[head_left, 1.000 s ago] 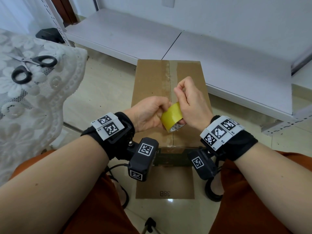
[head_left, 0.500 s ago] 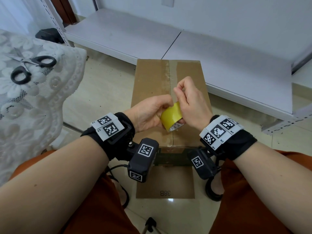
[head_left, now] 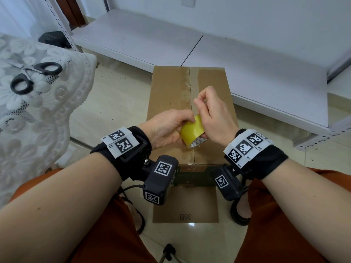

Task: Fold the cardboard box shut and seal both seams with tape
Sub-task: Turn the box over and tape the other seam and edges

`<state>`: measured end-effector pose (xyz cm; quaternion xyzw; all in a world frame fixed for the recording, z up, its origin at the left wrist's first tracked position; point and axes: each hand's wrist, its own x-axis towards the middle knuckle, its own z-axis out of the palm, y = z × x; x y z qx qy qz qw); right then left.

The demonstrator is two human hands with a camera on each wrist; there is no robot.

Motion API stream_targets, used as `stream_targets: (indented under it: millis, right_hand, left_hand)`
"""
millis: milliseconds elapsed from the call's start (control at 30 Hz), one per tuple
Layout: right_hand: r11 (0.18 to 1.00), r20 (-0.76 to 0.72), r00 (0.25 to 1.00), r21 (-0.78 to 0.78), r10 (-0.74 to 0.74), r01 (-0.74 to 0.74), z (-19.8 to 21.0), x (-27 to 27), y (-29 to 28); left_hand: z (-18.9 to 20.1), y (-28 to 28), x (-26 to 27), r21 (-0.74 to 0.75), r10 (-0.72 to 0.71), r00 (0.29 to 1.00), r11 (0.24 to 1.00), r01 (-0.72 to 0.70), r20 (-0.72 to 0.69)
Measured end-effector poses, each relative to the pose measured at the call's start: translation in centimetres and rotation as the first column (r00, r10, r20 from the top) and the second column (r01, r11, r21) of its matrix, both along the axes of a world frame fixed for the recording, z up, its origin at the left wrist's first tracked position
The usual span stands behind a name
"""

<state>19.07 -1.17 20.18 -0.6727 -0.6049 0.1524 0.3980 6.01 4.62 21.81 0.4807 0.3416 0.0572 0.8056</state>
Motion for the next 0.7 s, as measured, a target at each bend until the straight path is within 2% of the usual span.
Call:
stream_targets:
  millis: [567,700]
  right_hand:
    - [1.0,0.026,1.0,0.024,0.012,-0.012,-0.2,0.2,0.2]
    - [0.998,-0.024,0.999,0.059,-0.022,0.023,-0.2,1.1,0.9]
  left_hand:
    - [-0.3,0.0,0.1,0.05,-0.003,1.0,0.999,0.004,-0.023]
    - [0.2,0.1,0.0,0.048,-0.034,0.999,0.998,0.033,0.024]
